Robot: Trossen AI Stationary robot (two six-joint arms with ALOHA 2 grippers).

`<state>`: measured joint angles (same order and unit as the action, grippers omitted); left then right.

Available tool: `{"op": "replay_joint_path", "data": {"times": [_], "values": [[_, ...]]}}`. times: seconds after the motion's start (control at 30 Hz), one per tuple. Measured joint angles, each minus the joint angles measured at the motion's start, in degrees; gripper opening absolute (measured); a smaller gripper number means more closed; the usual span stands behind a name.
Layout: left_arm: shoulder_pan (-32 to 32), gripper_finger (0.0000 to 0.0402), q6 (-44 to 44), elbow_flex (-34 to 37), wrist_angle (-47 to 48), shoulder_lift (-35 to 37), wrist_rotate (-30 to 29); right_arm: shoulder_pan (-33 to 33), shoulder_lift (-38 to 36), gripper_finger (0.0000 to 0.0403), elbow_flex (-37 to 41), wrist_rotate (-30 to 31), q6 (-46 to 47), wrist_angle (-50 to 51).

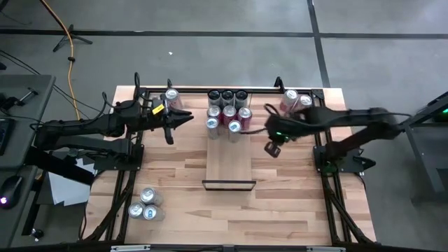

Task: Place canned beverage on shelf
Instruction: Put the right blue soda can on the shelf aligned with the other blue soda can

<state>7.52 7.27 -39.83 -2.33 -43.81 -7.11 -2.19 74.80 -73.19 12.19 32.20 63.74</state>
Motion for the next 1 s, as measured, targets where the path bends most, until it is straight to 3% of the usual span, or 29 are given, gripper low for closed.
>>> {"op": "replay_joint_path", "data": {"times": [0.2,0.33,0.43,0.8,0.9,1.0], "values": [[0.01,0.0017,-1.29,0.00,0.00,0.00,0.68,-1.29,-14.13,0.0006,25.64,-2.35,-0.12,-34.91],[-0.01,0.0017,-1.42,0.00,0.67,-0.11,-0.22,0.21,-16.47,0.0002,36.99,-5.83,-3.62,-57.90],[0.00,0.0017,-1.39,0.00,1.37,-0.22,-1.56,1.82,-15.93,0.0003,41.48,-6.64,-5.49,-67.83],[0.10,0.0016,0.57,0.06,0.36,-1.68,-1.54,6.74,-14.39,0.0004,43.21,-6.44,-17.71,-75.63],[0.10,0.0016,-0.87,3.37,-4.29,-2.41,0.64,7.74,-14.39,0.0004,43.21,-6.39,-16.48,-76.82],[0.16,0.0016,0.48,10.89,-16.05,-2.44,1.18,8.32,-14.39,0.0004,43.21,-6.30,-15.24,-77.39]]}}
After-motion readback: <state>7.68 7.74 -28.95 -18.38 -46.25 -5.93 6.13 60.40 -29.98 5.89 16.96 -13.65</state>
